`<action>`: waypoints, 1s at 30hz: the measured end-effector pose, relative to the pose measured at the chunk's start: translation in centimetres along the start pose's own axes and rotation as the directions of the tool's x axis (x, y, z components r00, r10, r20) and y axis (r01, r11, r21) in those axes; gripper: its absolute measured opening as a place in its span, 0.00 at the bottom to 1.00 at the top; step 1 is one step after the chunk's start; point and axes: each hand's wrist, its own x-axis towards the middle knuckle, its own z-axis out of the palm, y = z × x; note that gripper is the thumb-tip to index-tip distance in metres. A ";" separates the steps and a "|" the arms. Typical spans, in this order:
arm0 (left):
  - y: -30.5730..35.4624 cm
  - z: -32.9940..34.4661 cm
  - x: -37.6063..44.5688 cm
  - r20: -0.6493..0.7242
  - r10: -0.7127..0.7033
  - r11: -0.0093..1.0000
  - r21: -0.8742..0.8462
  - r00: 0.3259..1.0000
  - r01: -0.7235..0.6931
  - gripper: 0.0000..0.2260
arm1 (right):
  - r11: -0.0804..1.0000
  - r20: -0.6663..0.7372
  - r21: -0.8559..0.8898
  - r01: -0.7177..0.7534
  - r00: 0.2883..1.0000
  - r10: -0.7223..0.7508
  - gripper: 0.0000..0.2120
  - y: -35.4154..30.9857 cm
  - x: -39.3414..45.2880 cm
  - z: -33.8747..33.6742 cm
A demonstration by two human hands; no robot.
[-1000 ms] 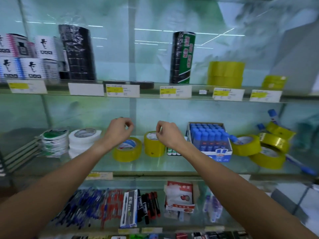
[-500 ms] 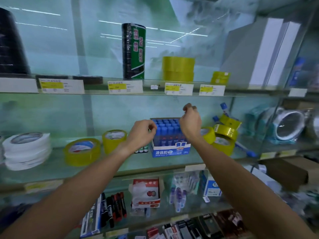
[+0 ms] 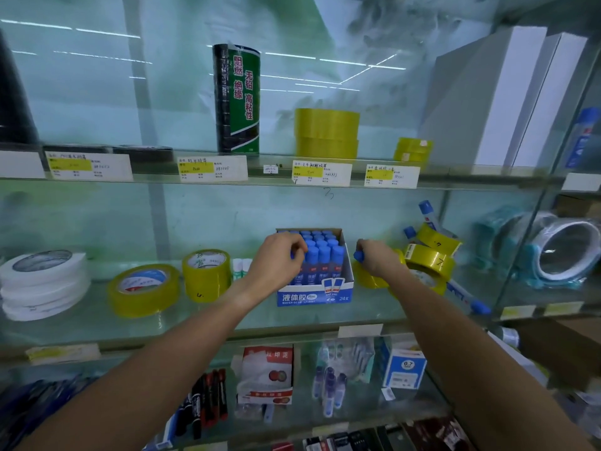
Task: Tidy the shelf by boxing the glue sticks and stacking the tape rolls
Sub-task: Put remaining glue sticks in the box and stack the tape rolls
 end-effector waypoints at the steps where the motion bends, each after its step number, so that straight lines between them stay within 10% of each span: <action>1: 0.1 0.0 0.1 -0.010 0.003 1.000 0.000 1.000 -0.003 0.08 | 1.000 -0.020 -0.001 0.003 1.000 -0.003 0.12 0.1 -0.1 -0.2; 12: 3.8 2.2 5.1 -0.039 -0.011 0.998 -0.066 0.999 0.008 0.09 | 0.869 -0.390 0.464 0.172 0.921 0.026 0.12 0.6 0.8 -5.3; 21: 4.5 4.2 9.1 0.028 -0.054 0.998 0.015 0.998 0.054 0.12 | 0.672 -0.350 0.698 0.249 0.937 0.017 0.13 -1.1 2.3 -6.2; 30: 3.0 4.9 8.3 0.072 -0.116 0.991 0.073 0.991 0.111 0.12 | 0.735 -0.293 0.639 0.226 0.955 -0.039 0.13 -2.7 3.8 -5.1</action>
